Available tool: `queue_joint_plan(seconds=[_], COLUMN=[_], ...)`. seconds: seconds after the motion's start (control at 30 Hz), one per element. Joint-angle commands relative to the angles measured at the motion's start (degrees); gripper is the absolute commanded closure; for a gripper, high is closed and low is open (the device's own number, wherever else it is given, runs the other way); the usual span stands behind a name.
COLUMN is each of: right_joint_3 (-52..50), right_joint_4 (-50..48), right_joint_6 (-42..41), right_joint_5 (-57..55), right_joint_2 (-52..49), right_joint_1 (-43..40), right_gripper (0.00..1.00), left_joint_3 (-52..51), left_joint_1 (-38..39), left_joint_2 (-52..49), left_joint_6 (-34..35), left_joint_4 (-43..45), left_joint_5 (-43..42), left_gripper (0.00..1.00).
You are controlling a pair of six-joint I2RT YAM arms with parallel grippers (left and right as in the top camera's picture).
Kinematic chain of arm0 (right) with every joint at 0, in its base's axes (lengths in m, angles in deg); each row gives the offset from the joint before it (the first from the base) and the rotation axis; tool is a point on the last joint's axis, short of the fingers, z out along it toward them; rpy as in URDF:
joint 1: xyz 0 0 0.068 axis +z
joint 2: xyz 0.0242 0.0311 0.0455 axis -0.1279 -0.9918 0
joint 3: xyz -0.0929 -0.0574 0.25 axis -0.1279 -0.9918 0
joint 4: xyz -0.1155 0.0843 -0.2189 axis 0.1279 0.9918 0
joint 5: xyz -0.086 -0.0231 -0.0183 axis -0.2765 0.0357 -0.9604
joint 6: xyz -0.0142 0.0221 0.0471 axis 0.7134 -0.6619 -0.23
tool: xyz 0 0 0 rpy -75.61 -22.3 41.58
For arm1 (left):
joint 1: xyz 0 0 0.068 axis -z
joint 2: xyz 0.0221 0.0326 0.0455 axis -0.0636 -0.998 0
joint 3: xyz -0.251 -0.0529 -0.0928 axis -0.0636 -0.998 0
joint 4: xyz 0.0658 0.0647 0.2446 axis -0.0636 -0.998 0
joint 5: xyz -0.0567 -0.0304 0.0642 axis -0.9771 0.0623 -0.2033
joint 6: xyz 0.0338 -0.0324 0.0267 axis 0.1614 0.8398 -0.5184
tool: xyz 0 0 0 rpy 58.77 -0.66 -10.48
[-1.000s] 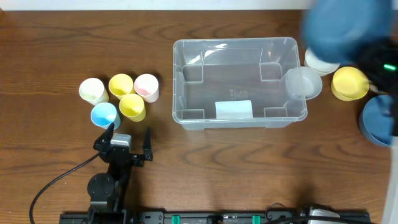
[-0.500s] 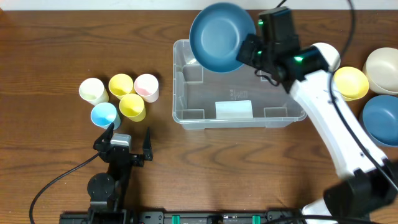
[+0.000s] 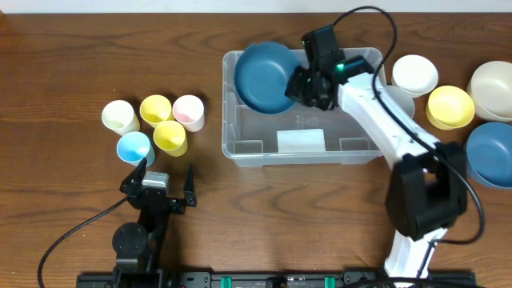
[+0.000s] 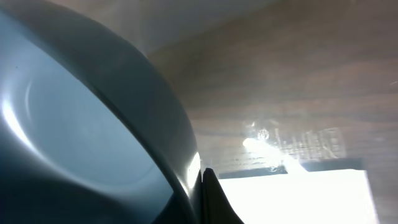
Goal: Pack container
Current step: 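Lift the teal bowl with the right gripper over the container, then lower the teal bowl into the container and open the right gripper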
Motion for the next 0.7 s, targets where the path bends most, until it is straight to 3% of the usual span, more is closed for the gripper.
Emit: queue_joint_plan(seconds=[0.0,0.67], right_joint_3=[0.26,0.2], right_joint_4=[0.17,1.22], right_joint_6=[-0.83,-0.81], right_joint_5=[2.45,-1.25], right_joint_2=[-1.79,-5.38], right_joint_1=[0.57,2.08], right_gripper=[0.99,0.98], left_joint_3=[-0.94,-0.94], left_joint_1=[-0.35,-0.35], left_joint_2=[0.28,0.28], left_joint_6=[-0.55,-0.55], left_joint_4=[-2.03,-2.03], left_joint_5=[-1.05,-1.05], left_gripper=[0.02,0.02])
